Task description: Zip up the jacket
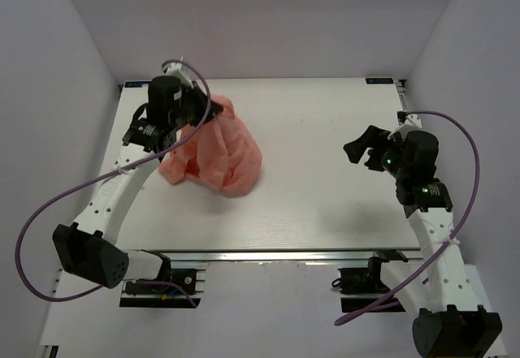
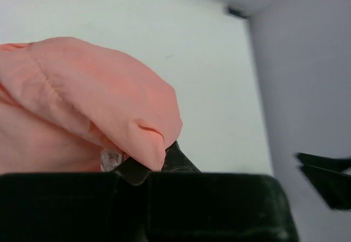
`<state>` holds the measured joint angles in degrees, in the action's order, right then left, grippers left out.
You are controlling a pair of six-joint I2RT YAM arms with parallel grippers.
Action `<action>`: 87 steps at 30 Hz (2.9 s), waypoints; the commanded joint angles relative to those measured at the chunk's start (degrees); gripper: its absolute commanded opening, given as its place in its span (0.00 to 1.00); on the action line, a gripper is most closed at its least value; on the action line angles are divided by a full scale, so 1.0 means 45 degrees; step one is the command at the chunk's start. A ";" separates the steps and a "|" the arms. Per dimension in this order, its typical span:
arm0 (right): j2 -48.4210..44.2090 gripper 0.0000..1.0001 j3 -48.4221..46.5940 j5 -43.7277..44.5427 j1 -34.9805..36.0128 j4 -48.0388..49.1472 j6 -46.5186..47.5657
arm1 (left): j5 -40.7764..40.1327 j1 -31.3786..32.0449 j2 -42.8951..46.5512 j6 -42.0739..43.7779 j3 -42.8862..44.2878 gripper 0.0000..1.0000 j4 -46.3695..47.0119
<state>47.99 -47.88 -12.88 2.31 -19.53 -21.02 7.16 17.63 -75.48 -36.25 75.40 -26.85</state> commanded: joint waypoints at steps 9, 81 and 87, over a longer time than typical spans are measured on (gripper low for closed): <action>-0.0665 0.89 0.0445 -0.0868 -0.0024 0.1235 0.0451 | 0.3044 0.0575 -0.0456 0.0536 0.4186 0.00 0.3330; 1.1044 0.00 -1.3306 0.2961 0.5230 0.3538 0.5119 | -0.2272 0.0399 -0.4814 0.4559 0.5473 0.00 0.4424; 0.7701 0.00 -1.1435 0.2179 0.5230 0.4768 0.5470 | -0.3562 0.0399 0.0490 0.4656 0.3406 0.00 0.5105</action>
<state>87.74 -103.96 -0.75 25.80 -3.49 1.19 -3.62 19.57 -84.23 -15.16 95.61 -6.57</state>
